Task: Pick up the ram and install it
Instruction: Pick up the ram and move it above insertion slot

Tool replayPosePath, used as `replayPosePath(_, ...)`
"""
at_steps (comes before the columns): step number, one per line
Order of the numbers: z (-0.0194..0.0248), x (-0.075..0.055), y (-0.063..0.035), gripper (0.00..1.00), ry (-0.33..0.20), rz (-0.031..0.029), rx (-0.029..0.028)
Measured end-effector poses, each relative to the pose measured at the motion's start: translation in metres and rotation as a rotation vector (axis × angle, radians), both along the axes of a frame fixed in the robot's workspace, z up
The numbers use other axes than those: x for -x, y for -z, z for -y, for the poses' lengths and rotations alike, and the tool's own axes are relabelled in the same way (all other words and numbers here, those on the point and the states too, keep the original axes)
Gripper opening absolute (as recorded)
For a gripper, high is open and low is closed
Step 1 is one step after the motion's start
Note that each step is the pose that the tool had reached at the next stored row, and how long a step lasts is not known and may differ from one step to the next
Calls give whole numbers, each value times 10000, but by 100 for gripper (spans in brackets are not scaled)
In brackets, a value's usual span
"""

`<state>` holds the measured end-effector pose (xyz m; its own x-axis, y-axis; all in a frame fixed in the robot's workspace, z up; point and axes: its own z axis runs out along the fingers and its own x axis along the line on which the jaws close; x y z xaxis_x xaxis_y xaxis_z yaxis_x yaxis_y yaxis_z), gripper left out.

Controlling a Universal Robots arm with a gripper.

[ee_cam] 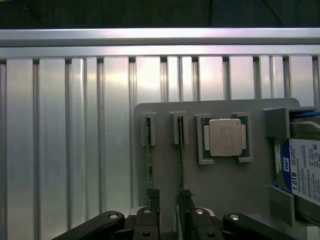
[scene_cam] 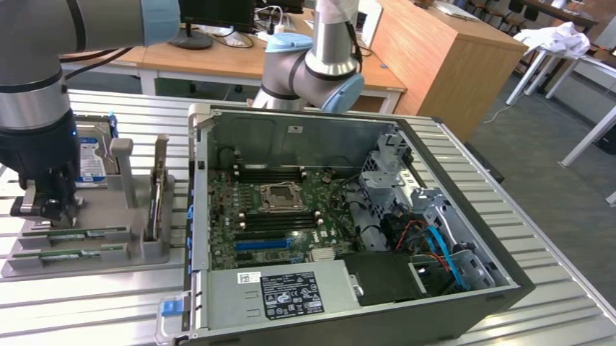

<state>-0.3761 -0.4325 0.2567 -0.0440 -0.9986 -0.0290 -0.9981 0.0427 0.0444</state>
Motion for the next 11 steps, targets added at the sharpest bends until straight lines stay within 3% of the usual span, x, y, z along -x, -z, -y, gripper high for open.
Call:
replayPosePath(7, 106, 0, 0, 30, -8, 0, 1)
replayPosePath(11, 143, 0, 1, 30, -9, -1, 0)
